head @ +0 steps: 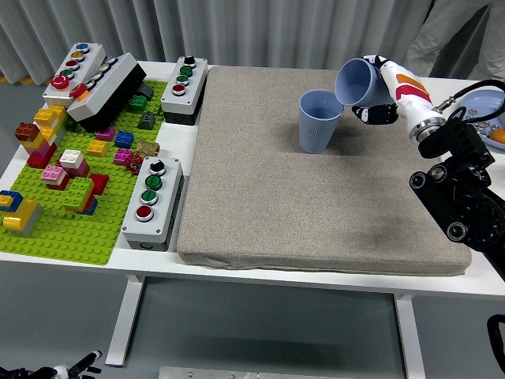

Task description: Pick cup pour cup place

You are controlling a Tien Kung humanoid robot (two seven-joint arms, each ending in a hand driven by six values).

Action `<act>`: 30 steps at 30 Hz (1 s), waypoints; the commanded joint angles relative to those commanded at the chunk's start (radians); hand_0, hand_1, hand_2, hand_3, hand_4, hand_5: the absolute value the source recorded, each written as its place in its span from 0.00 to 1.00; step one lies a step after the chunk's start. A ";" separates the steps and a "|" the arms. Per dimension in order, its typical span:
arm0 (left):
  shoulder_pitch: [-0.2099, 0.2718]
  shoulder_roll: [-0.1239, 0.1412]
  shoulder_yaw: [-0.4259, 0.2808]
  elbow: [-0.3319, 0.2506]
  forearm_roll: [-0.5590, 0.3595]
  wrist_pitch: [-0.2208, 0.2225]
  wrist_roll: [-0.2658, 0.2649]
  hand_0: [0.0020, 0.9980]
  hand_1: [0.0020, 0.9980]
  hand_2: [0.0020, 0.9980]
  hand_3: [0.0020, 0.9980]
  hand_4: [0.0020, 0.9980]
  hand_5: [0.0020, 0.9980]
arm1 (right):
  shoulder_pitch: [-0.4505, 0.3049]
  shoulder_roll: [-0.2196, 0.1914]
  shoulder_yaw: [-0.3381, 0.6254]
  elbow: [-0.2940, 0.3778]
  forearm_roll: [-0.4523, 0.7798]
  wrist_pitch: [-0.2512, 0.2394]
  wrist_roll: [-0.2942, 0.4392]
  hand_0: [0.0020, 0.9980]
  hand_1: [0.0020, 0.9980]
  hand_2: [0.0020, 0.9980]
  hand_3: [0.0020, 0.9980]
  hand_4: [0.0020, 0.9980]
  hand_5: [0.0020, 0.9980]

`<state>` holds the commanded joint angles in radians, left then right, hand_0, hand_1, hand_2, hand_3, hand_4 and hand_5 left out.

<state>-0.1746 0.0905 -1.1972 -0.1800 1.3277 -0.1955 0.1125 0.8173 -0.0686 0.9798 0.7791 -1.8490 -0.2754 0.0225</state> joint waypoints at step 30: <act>-0.002 0.001 -0.008 0.000 0.007 -0.001 0.002 0.84 0.84 0.91 0.80 0.61 1.00 | 0.017 0.009 -0.028 0.010 -0.079 -0.029 -0.036 0.82 0.68 0.57 0.63 0.64 0.00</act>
<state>-0.1765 0.0913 -1.2055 -0.1800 1.3348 -0.1963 0.1144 0.8342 -0.0593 0.9515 0.7890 -1.9277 -0.3047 -0.0136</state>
